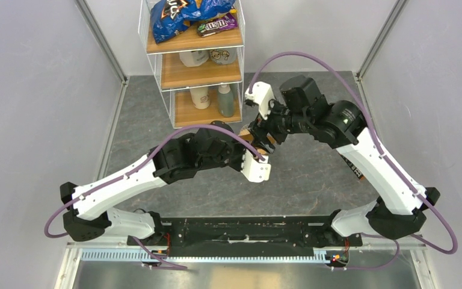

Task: Place the coffee filter in the dripper

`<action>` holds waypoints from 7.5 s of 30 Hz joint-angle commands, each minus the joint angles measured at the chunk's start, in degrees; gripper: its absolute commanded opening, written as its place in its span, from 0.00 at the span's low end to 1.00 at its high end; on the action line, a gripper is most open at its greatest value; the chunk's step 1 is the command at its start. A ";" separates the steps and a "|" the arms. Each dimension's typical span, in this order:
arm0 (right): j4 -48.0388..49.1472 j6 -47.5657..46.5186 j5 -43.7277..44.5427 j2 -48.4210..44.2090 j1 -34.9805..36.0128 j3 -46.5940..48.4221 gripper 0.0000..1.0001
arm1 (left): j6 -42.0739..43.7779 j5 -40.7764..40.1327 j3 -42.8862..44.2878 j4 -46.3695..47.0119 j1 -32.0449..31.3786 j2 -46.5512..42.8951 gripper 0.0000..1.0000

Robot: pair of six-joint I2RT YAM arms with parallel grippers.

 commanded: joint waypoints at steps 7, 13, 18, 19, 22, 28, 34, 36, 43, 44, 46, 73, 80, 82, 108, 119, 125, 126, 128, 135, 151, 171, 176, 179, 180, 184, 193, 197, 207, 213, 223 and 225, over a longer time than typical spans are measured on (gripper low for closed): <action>0.83 -6.53 13.07 2.24 5.88 -1.10 0.57 | 2.62 5.29 5.93 -4.12 -0.34 1.27 0.02; 2.78 -5.36 17.28 2.94 5.83 1.18 0.49 | 2.91 7.57 7.02 -7.68 -0.73 1.83 0.02; 3.21 -4.91 18.61 3.40 5.80 3.51 0.45 | 4.13 8.69 7.20 -10.66 -1.04 2.22 0.02; 3.37 -5.04 19.09 3.31 5.75 3.62 0.44 | 4.52 8.75 7.17 -11.28 -1.04 2.16 0.02; 3.87 -5.35 21.01 3.10 5.61 3.24 0.41 | 5.15 8.74 6.99 -12.28 -1.09 2.10 0.02; 4.24 -4.23 21.64 2.78 4.66 1.39 0.37 | 5.45 7.96 7.56 -12.59 -0.95 2.85 0.02; 3.81 -2.58 18.02 2.45 2.36 2.45 0.56 | 6.04 7.21 7.94 -13.51 -0.95 3.61 0.02; 3.08 -2.97 16.14 2.35 2.37 3.44 0.60 | 5.73 7.32 8.45 -13.81 -0.95 3.97 0.02; 0.36 -3.99 9.81 2.08 2.32 6.79 0.54 | 5.31 7.77 8.74 -14.12 -0.70 4.52 0.02; -0.05 -4.10 9.22 1.98 2.36 6.72 0.52 | 5.20 7.88 8.87 -14.13 -0.63 4.62 0.02; -0.56 -4.45 8.95 1.86 2.33 6.16 0.46 | 5.03 8.08 8.95 -13.96 -0.26 4.78 0.02; 14.99 -4.84 8.49 9.79 -10.58 -0.21 0.00 | 1.40 15.63 11.90 -4.13 14.40 12.34 0.73; 18.24 -0.85 5.78 9.40 -12.82 -2.87 0.00 | -4.88 17.84 11.29 -2.09 15.85 9.78 0.79; 18.09 0.75 3.82 9.08 -13.83 -1.25 0.00 | -9.29 19.01 11.47 -1.13 17.15 8.11 0.79; 10.59 9.14 -10.97 21.50 -35.37 3.89 0.59 | -44.64 28.37 -3.85 6.64 32.36 -6.10 0.81; 0.89 -10.90 -35.07 43.65 -39.87 18.01 0.87 | -45.30 30.01 -4.15 2.12 32.50 -6.44 0.81; -0.82 -15.46 -37.15 50.48 -39.09 20.30 0.73 | -44.31 29.81 -4.17 2.25 32.62 -5.44 0.80; -0.71 -15.67 -37.64 51.34 -38.73 20.68 0.72 | -44.30 29.86 -4.18 2.31 32.62 -5.30 0.80; -1.24 -16.20 -38.55 52.84 -37.56 21.19 0.72 | -44.24 29.99 -4.26 2.30 32.62 -5.14 0.80; -1.76 -18.36 -37.32 54.97 -33.26 19.24 0.75 | -44.07 30.42 -5.04 2.03 32.66 -5.56 0.80; -7.20 -23.19 -35.24 55.97 -30.40 18.83 0.23 | -44.00 31.07 -5.41 2.49 32.62 -5.24 0.80; -12.59 -29.27 -17.27 23.81 -31.43 25.45 0.00 | -45.11 27.19 -8.31 3.98 32.71 -10.85 0.80; -4.99 -29.49 -8.77 13.01 -22.05 15.83 0.00 | -46.02 26.47 -8.75 4.48 33.04 -12.12 0.80; -2.77 -29.08 -5.13 9.92 -16.46 10.60 0.00 | -46.35 25.42 -8.58 4.43 33.40 -12.88 0.80; -1.92 -28.92 -4.12 9.21 -15.22 9.04 0.00 | -46.44 25.08 -8.57 4.43 33.48 -13.07 0.80; 2.31 -29.17 -0.47 7.11 -10.64 1.70 0.00 | -46.62 24.30 -8.65 4.71 33.89 -13.72 0.80; 5.75 -28.97 2.37 7.42 -6.21 -3.16 0.00 | -46.07 24.39 -9.36 4.91 34.02 -13.83 0.80; 6.28 -28.47 2.67 7.70 -4.77 -4.20 0.00 | -45.92 24.43 -9.45 5.15 34.00 -13.90 0.80; 12.59 -26.15 3.56 7.00 -1.73 -12.01 0.00 | -46.01 24.73 -9.01 5.06 33.94 -13.83 0.80; 12.96 -25.15 3.33 6.81 -1.10 -15.58 0.00 | -45.75 24.56 -9.10 5.16 33.99 -13.74 0.80; 11.48 -22.63 1.57 7.11 -1.12 -16.65 0.00 | -45.51 24.83 -9.10 5.15 33.98 -13.75 0.79; 10.73 -22.56 1.19 7.09 -1.05 -16.53 0.03 | -45.49 24.83 -9.10 5.15 33.99 -13.63 0.79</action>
